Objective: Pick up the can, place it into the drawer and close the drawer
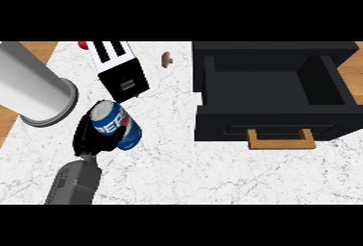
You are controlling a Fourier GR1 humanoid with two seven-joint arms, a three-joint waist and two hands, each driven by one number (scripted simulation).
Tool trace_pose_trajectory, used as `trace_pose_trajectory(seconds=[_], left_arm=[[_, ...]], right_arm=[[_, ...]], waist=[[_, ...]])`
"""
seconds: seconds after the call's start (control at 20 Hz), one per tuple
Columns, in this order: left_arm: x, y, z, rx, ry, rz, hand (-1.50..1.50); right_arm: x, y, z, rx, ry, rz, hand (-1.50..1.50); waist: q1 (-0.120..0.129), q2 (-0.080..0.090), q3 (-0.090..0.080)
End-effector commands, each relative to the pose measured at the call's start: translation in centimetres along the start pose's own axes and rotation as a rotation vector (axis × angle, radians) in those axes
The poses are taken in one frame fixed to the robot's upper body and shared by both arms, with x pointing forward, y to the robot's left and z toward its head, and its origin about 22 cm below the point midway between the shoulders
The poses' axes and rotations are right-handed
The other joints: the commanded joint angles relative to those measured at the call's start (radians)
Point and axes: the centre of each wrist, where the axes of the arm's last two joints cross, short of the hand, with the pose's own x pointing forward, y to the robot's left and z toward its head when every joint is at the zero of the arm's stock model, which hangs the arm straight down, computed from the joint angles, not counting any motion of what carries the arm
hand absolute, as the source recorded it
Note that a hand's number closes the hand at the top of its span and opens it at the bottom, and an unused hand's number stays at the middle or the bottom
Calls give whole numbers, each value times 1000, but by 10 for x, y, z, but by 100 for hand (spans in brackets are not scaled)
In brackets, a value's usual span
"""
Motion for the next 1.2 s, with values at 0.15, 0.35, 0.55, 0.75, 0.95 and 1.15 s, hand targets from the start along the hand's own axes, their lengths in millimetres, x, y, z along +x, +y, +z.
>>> trace_pose_trajectory(seconds=[0.15,0.35,0.55,0.75,0.95,1.15], left_arm=[[59,-55,-23,-42,-94,-54,150],[67,-86,-30,-31,-96,-77,150],[85,-99,-44,-39,-114,-112,150],[104,-138,-41,-57,-111,-123,150],[122,-161,-52,-76,-133,-128,150],[150,-189,-58,-83,-139,-153,150]], right_arm=[[22,9,6,-15,-7,2,-150],[17,22,-3,-6,-6,-16,-150],[24,22,11,-10,0,-11,-150],[4,-9,-3,-22,9,-19,-150],[6,5,-15,-34,-11,-2,-150],[10,11,3,-31,-7,-26,-150]], waist=[[-1,-2,0],[-3,1,0],[-10,1,-1],[-4,1,0],[-2,3,0],[-8,1,0]])
